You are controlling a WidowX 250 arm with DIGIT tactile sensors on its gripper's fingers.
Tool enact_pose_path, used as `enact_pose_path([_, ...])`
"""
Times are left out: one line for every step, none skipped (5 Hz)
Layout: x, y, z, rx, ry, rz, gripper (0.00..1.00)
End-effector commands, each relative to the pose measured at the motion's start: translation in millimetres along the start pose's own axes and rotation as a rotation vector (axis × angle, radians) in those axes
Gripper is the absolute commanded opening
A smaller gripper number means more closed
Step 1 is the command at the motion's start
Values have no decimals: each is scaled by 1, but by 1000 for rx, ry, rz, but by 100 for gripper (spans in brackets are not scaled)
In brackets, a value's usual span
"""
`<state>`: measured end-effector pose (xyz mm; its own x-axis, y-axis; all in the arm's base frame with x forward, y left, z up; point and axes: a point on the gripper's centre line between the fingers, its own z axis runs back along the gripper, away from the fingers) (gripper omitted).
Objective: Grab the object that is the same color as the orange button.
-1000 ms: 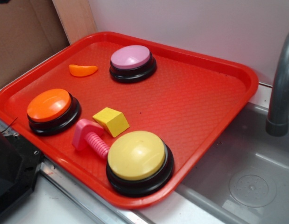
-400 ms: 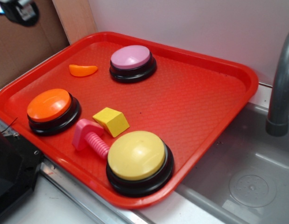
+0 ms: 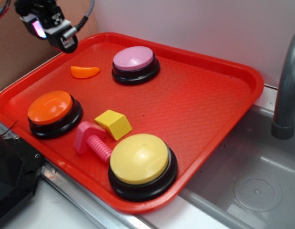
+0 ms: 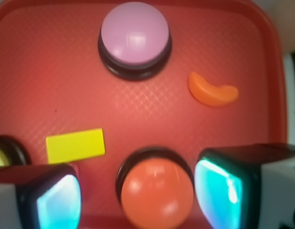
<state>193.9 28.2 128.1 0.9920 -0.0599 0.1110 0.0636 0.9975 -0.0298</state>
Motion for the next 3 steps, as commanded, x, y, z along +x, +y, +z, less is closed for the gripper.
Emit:
enact_pose_path([37,47,-41,16,-54,-195,100])
enact_pose_path([41,58,-54,-83,-34,-364,100])
enact_pose_path([45,73,-70,-56,-4,-377,100])
